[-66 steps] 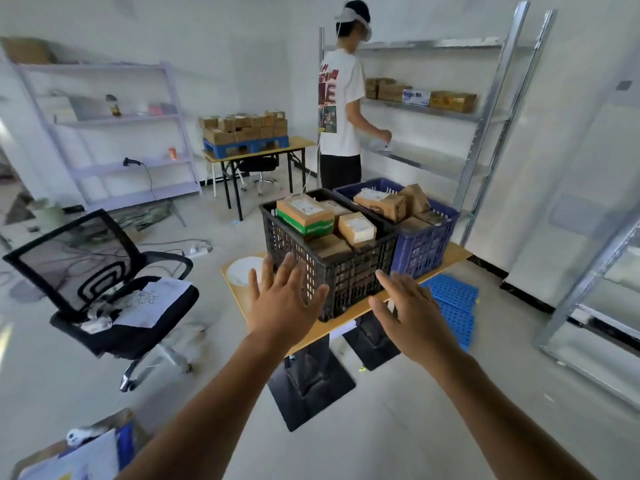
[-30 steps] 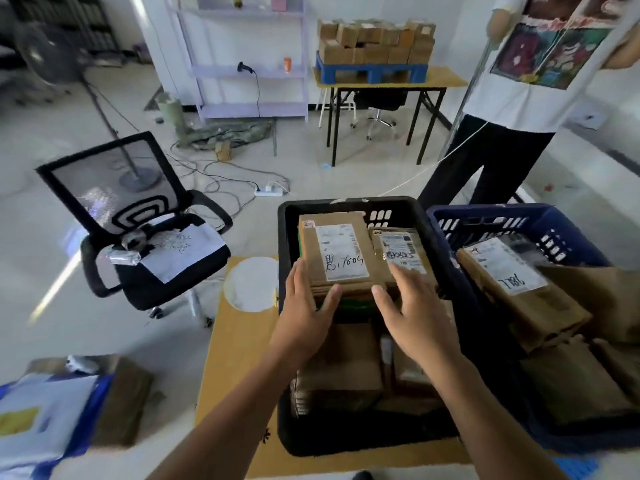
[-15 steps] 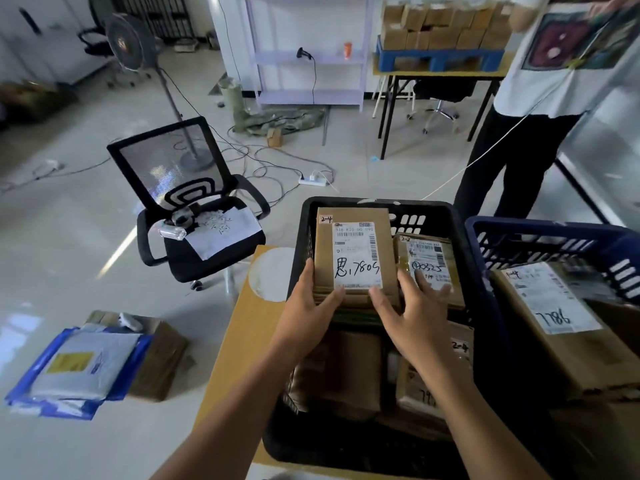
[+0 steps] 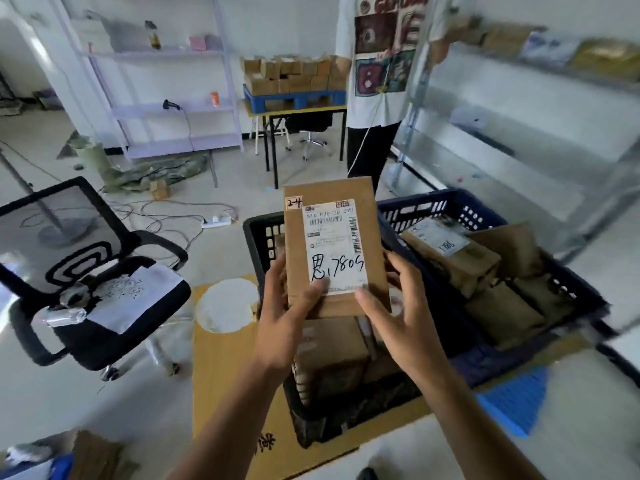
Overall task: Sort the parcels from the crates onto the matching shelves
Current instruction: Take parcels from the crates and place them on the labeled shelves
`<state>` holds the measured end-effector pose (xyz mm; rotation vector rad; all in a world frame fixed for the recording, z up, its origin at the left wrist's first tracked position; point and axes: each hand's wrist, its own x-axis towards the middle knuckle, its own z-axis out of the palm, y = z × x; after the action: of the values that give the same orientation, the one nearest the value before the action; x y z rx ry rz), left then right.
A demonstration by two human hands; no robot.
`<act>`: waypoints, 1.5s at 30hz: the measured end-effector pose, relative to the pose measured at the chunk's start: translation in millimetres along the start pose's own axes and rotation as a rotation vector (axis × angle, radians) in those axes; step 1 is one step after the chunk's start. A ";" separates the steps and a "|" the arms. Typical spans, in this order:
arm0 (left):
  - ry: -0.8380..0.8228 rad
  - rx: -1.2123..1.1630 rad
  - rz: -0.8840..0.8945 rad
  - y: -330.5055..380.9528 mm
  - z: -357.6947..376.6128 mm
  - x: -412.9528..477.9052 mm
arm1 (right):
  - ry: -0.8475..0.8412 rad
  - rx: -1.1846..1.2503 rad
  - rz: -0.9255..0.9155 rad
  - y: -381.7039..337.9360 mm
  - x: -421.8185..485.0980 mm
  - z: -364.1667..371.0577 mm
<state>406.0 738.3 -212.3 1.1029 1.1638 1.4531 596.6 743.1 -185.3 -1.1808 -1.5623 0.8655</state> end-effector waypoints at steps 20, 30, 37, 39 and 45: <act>-0.994 0.082 -0.157 -12.8 228.6 -213.3 | 0.839 0.110 0.332 1.7 -323.9 -210.8; -1.075 0.935 0.600 -50.9 453.3 -361.5 | 1.213 0.010 0.376 1.0 -566.2 -397.4; -1.183 0.942 0.824 -37.8 570.2 -438.8 | 1.367 -0.009 0.348 -8.2 -638.6 -479.7; -1.204 0.943 0.864 -33.9 601.3 -448.4 | 1.396 -0.031 0.324 -6.4 -643.2 -503.5; -1.214 0.887 0.934 -34.6 693.2 -443.5 | 1.437 -0.063 0.276 7.7 -629.2 -582.0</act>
<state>1157.8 402.8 -185.4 2.8302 0.2832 0.4184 1201.0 135.4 -195.2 -1.5199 -0.2451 -0.0261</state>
